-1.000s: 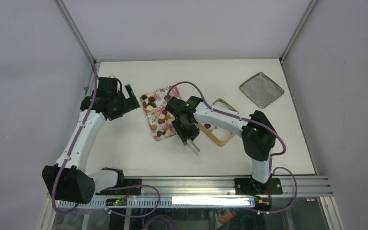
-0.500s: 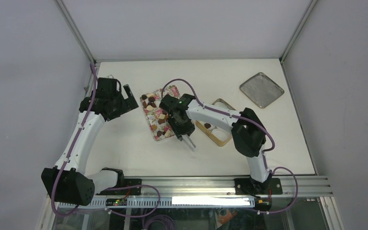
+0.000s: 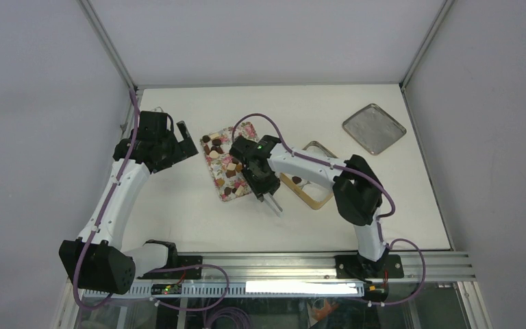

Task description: Pack the chocolate

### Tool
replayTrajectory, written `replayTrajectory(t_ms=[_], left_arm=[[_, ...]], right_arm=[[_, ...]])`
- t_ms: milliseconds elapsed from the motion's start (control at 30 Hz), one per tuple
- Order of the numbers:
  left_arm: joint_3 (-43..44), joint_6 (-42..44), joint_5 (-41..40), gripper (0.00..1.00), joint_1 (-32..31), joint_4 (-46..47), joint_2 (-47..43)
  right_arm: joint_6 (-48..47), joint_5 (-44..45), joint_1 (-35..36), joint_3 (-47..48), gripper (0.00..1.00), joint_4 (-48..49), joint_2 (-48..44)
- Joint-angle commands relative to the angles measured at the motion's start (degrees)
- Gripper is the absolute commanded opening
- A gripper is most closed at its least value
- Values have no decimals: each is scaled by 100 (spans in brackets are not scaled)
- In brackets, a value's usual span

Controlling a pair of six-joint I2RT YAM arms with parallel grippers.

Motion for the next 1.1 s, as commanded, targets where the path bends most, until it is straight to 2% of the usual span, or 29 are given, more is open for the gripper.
replayTrajectory(t_ms=[0, 333, 700, 867, 1067], left_arm=[[137, 59, 12, 99, 45, 65, -45], [180, 11, 224, 99, 41, 185, 164], [197, -55, 291, 99, 46, 260, 295], [161, -88, 398, 99, 46, 322, 368], [139, -134, 459, 99, 41, 354, 385]], right_arm=[[-32, -56, 24, -164, 11, 83, -878], [75, 35, -234, -645, 6, -266, -2141], [745, -263, -1621, -2567, 8, -802, -4532], [989, -567, -1827, -3134, 8, -1079, -5003], [1159, -776, -1825, -3517, 9, -1055, -5133]])
